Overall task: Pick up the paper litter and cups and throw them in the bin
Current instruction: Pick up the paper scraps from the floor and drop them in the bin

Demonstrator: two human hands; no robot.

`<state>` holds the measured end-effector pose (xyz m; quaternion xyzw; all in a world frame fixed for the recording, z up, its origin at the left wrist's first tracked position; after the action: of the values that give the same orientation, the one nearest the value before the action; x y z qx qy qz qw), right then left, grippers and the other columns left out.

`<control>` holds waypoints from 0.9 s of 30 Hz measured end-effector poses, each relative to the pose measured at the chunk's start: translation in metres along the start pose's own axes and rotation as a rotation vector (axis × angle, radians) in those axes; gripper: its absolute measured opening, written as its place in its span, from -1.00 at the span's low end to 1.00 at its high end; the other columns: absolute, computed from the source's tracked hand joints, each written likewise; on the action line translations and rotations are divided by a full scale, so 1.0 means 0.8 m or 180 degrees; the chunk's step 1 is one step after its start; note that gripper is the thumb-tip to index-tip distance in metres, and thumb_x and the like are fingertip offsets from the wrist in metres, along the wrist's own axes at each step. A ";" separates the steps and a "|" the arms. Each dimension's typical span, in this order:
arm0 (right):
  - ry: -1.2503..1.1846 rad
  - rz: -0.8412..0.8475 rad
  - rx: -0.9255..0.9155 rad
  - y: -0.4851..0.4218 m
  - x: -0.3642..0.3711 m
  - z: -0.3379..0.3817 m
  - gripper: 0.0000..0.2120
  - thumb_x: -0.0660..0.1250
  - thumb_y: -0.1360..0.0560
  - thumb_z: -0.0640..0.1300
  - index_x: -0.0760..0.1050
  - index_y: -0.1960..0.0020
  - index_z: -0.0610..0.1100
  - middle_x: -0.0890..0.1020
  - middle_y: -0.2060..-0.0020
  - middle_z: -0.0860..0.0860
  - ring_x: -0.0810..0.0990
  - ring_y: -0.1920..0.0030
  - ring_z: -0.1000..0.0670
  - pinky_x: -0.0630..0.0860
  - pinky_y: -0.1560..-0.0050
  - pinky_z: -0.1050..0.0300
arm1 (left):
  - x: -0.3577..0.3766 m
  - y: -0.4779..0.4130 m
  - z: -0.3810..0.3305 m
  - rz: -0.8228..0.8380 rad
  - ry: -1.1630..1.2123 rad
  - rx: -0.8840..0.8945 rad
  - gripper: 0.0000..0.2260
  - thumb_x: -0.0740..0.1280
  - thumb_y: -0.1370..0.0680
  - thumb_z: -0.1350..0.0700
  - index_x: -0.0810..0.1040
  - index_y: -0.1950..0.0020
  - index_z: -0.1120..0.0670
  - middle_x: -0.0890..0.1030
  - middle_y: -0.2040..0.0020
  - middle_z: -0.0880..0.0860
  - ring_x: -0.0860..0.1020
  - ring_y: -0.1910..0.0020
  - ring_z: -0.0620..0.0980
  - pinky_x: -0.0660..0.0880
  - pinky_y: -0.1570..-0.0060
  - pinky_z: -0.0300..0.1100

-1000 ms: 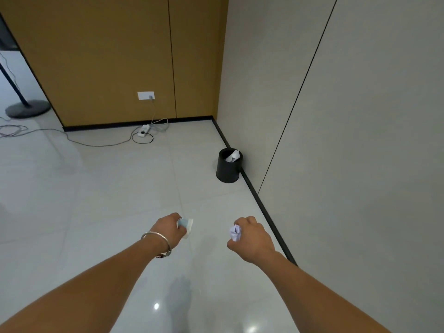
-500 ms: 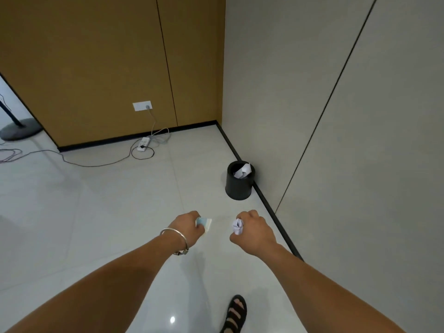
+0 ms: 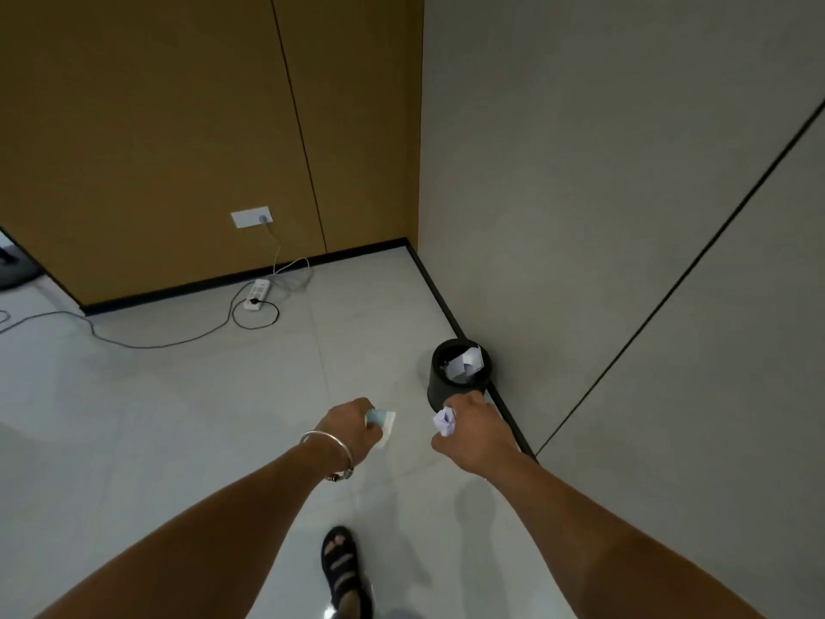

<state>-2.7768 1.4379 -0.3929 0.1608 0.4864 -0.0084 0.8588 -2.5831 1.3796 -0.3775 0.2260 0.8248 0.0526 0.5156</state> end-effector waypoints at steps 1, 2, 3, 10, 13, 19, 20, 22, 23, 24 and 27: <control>-0.0008 -0.0001 0.0044 -0.022 0.001 0.000 -0.68 0.27 -0.29 -0.04 0.07 0.33 0.05 0.35 0.13 0.01 0.40 0.08 -0.06 0.44 0.08 0.11 | -0.002 -0.027 0.001 0.0050 -0.0004 0.0049 -0.77 0.25 -0.54 0.04 0.51 -0.15 0.09 0.60 0.02 0.09 0.50 0.14 -0.01 0.39 0.15 -0.25; -0.0014 -0.0001 0.0100 -0.043 0.002 -0.001 -0.67 0.27 -0.29 -0.04 0.07 0.33 0.06 0.35 0.14 0.01 0.39 0.09 -0.05 0.42 0.10 0.12 | -0.004 -0.055 0.002 0.0106 0.0004 0.0090 -0.77 0.26 -0.54 0.04 0.51 -0.15 0.09 0.60 0.03 0.09 0.50 0.15 -0.01 0.40 0.17 -0.24; -0.0032 0.0003 0.0179 -0.064 0.002 -0.002 -0.68 0.27 -0.29 -0.04 0.08 0.34 0.07 0.35 0.14 0.02 0.40 0.09 -0.05 0.40 0.12 0.15 | -0.007 -0.084 0.004 0.0161 0.0028 0.0111 -0.77 0.26 -0.54 0.04 0.51 -0.14 0.09 0.60 0.04 0.08 0.51 0.15 0.00 0.41 0.18 -0.24; -0.0398 -0.0207 0.0733 -0.188 -0.038 -0.020 -0.78 0.34 -0.33 -0.03 0.28 0.19 0.07 0.42 0.04 0.06 0.49 0.06 -0.03 0.42 0.09 0.18 | -0.042 -0.275 -0.020 0.0517 -0.0171 0.0429 -0.78 0.23 -0.56 0.06 0.50 -0.14 0.12 0.60 -0.02 0.12 0.53 0.10 0.03 0.37 0.18 -0.26; -0.0405 -0.0289 0.0972 -0.228 -0.052 -0.042 -0.76 0.36 -0.35 0.02 0.37 0.05 0.08 0.36 0.01 0.09 0.47 0.00 -0.03 0.43 0.06 0.16 | -0.042 -0.340 -0.042 0.0716 -0.0266 0.0540 -0.77 0.23 -0.56 0.07 0.50 -0.16 0.14 0.59 -0.03 0.13 0.48 0.13 -0.01 0.36 0.18 -0.26; -0.0747 -0.0174 0.1365 -0.317 -0.057 -0.110 -0.58 0.35 -0.36 0.05 0.39 -0.18 0.01 0.41 -0.13 0.02 0.45 -0.07 -0.03 0.48 -0.09 0.09 | 0.000 -0.463 -0.085 0.1225 -0.0507 0.0556 -0.78 0.22 -0.56 0.05 0.47 -0.13 0.13 0.58 -0.02 0.14 0.53 0.10 0.06 0.40 0.19 -0.23; -0.0767 -0.0110 0.1395 -0.335 -0.056 -0.122 -0.57 0.35 -0.36 0.05 0.38 -0.19 0.01 0.41 -0.13 0.03 0.45 -0.05 -0.02 0.48 -0.08 0.10 | 0.008 -0.485 -0.091 0.1253 -0.0475 0.0509 -0.78 0.22 -0.56 0.05 0.47 -0.13 0.13 0.58 -0.01 0.14 0.54 0.11 0.06 0.41 0.20 -0.23; -0.0736 0.0021 0.1485 -0.371 -0.052 -0.145 -0.58 0.34 -0.37 0.03 0.38 -0.20 0.01 0.41 -0.12 0.03 0.45 -0.05 -0.02 0.48 -0.08 0.12 | 0.026 -0.525 -0.102 0.1353 -0.0446 0.0462 -0.78 0.21 -0.56 0.04 0.46 -0.15 0.11 0.58 -0.02 0.13 0.52 0.13 0.04 0.41 0.20 -0.21; -0.0735 0.0113 0.1546 -0.385 -0.048 -0.155 -0.59 0.35 -0.38 0.02 0.38 -0.19 0.00 0.41 -0.11 0.02 0.45 -0.05 -0.01 0.48 -0.09 0.11 | 0.036 -0.542 -0.106 0.1415 -0.0466 0.0467 -0.77 0.20 -0.56 0.04 0.45 -0.16 0.10 0.57 -0.03 0.12 0.51 0.12 0.04 0.42 0.18 -0.20; -0.0775 0.0197 0.1605 -0.399 -0.043 -0.164 -0.60 0.35 -0.39 0.01 0.38 -0.19 -0.01 0.41 -0.11 0.02 0.46 -0.05 -0.01 0.48 -0.10 0.11 | 0.045 -0.559 -0.108 0.1462 -0.0472 0.0460 -0.77 0.20 -0.57 0.04 0.45 -0.17 0.11 0.57 -0.03 0.12 0.52 0.10 0.05 0.44 0.15 -0.18; -0.0998 0.0169 0.1753 -0.438 -0.023 -0.196 -0.60 0.37 -0.39 -0.04 0.38 -0.20 -0.03 0.43 -0.11 0.02 0.47 -0.04 0.02 0.46 -0.06 0.16 | 0.080 -0.607 -0.102 0.1522 -0.0354 0.0296 -0.80 0.21 -0.55 0.05 0.46 -0.13 0.09 0.58 0.01 0.12 0.51 0.14 0.04 0.44 0.16 -0.17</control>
<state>-2.9771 1.1474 -0.5457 0.3966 0.3233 -0.1420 0.8474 -2.8329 0.9854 -0.5481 0.4408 0.7198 0.1225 0.5221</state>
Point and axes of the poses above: each hand's wrist, its own y-axis away from the middle knuckle, its own x-axis out of the palm, z = x × y, the point moved 6 cm from there along -y, towards the middle knuckle
